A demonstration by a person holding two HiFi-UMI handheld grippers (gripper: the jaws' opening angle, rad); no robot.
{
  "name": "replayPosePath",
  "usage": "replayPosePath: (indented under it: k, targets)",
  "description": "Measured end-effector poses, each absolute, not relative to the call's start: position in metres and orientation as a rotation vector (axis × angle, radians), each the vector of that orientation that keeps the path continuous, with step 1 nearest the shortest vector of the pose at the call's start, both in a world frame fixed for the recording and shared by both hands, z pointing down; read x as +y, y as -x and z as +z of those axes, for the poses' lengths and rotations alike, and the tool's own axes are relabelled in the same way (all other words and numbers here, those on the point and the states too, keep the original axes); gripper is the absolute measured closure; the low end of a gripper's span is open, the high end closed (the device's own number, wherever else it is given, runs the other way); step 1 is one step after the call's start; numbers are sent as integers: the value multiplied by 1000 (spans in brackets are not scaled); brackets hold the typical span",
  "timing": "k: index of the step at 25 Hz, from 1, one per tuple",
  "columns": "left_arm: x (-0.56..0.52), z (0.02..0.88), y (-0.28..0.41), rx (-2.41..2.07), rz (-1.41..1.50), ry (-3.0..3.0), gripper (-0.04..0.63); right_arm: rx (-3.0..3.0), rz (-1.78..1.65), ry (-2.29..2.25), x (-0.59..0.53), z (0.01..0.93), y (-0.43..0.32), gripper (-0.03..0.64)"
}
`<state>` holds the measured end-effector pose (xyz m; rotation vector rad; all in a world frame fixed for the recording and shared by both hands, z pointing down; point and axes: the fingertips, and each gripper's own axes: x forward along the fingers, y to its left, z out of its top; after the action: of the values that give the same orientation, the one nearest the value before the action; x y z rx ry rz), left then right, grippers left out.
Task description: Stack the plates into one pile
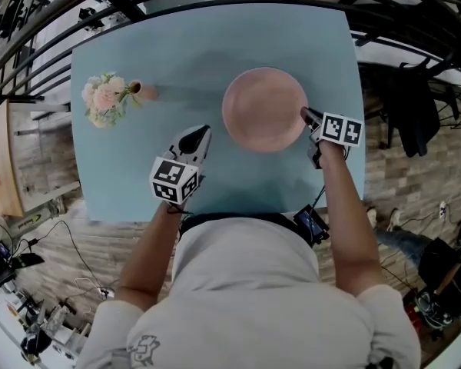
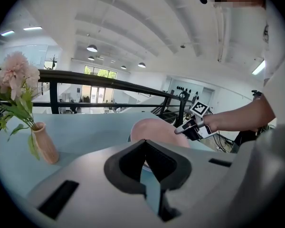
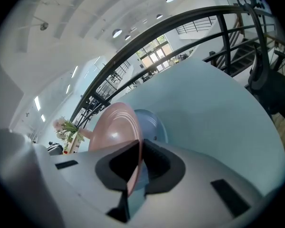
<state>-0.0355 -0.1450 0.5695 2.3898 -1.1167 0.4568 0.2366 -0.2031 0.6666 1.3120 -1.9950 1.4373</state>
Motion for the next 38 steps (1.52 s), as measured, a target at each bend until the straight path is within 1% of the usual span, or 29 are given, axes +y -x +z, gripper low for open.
replayPosePath:
  k: [8,19,20,23,26,31,38]
  targets:
    - [-160,577,12,-1079,487,-2386,591,-1939,1513,-1334,-214,684,-258,578]
    - [-167,590,15,-1073,508,-2360,591,-1899,1591,-1295,-219,706,-252,568]
    - [-166,591,16,-1073,509,-2358,591,-1903,1572,-1293,-219,706,-252,567]
    - [-165,590,15,-1074,511,-2357,591,-1910,1483,-1301,-219,706,-255,518]
    - [-165,586,14,-1078,509,-2367,591,-1922,1381,-1318,-219,701,-260,495]
    - [-160,571,10,-1098,498,-2390,591,-2000,1213,-1312,-214,678,-259,492]
    - [-145,546,4,-1142,466,-2433,591,-2188,879,-1258,-199,621,-237,500]
